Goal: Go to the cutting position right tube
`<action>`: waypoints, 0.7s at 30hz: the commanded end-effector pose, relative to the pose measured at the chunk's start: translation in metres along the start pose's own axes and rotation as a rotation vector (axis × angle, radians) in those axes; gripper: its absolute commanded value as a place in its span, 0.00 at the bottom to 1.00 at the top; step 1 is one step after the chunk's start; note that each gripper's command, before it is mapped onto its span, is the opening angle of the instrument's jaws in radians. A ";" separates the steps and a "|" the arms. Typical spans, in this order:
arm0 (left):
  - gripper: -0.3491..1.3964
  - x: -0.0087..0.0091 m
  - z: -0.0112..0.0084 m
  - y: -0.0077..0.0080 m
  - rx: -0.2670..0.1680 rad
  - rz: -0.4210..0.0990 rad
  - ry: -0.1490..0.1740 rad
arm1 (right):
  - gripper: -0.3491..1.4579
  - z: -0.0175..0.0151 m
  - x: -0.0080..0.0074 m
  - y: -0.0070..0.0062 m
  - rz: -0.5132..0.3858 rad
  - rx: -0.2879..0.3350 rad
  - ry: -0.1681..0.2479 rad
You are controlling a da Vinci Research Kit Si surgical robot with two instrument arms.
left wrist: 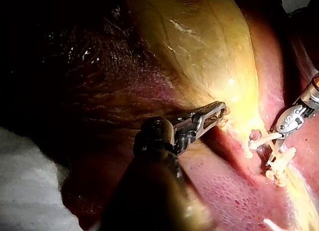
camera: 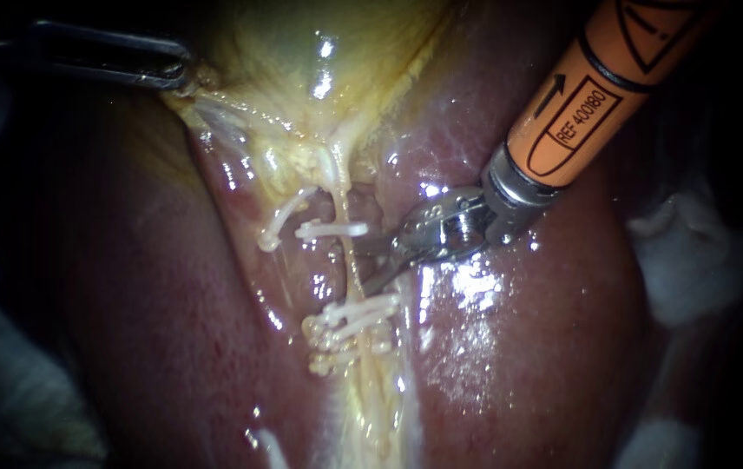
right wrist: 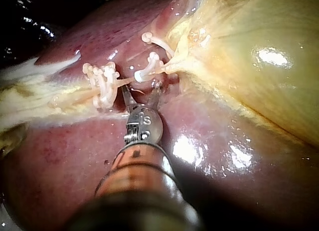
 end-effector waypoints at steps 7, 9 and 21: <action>0.00 0.0000 0.0000 0.0000 0.000 0.000 0.000 | 0.89 -0.0026 0.0000 0.0003 0.005 0.010 0.003; 0.00 0.0000 0.0000 0.0000 0.000 0.000 0.000 | 0.89 -0.0034 -0.0001 0.0004 0.007 0.014 0.005; 0.00 0.0000 -0.0001 0.0001 0.000 0.000 0.000 | 0.92 -0.0080 -0.0002 0.0005 0.073 0.078 0.077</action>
